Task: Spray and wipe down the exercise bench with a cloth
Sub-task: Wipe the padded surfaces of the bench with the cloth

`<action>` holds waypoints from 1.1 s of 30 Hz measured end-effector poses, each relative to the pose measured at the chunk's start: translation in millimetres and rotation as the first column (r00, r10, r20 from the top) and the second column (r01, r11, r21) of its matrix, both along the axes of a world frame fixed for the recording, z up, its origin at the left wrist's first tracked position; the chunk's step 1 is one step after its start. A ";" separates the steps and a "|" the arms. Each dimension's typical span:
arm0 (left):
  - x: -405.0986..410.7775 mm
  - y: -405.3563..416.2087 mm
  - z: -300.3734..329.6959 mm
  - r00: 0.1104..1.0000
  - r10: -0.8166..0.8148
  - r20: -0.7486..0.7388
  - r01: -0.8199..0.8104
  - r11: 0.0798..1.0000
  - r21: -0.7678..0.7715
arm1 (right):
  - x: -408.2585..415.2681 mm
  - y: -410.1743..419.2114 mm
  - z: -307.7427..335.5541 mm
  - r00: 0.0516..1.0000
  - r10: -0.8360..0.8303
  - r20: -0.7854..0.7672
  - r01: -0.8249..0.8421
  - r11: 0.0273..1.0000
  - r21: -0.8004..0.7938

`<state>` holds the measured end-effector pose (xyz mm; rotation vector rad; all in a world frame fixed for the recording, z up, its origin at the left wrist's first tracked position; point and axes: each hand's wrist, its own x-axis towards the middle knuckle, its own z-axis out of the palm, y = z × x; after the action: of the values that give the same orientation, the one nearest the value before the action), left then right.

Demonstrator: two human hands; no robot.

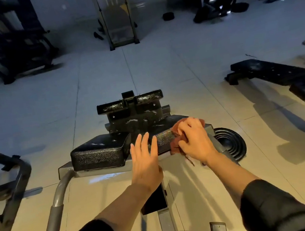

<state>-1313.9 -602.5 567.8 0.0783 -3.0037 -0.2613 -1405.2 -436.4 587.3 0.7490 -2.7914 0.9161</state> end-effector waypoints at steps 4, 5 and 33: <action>-4.9 12.9 4.8 1.000 0.029 -0.004 -0.028 0.999 0.036 | -0.6 2.0 3.1 0.984 -0.180 -0.007 0.177 0.976 -0.130; -4.3 16.4 5.1 1.000 0.028 0.002 -0.028 0.999 0.037 | 5.5 -4.7 -0.2 0.989 -0.148 -0.029 0.145 0.986 -0.079; 20.2 20.6 6.6 0.994 0.079 -0.073 -0.044 0.916 0.399 | 54.1 -44.0 -28.3 0.992 0.106 0.067 -0.090 0.972 -0.218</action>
<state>-1293.6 -581.9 574.4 0.1933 -2.8069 -0.8412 -1351.1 -480.5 559.0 0.8398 -2.6805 1.2659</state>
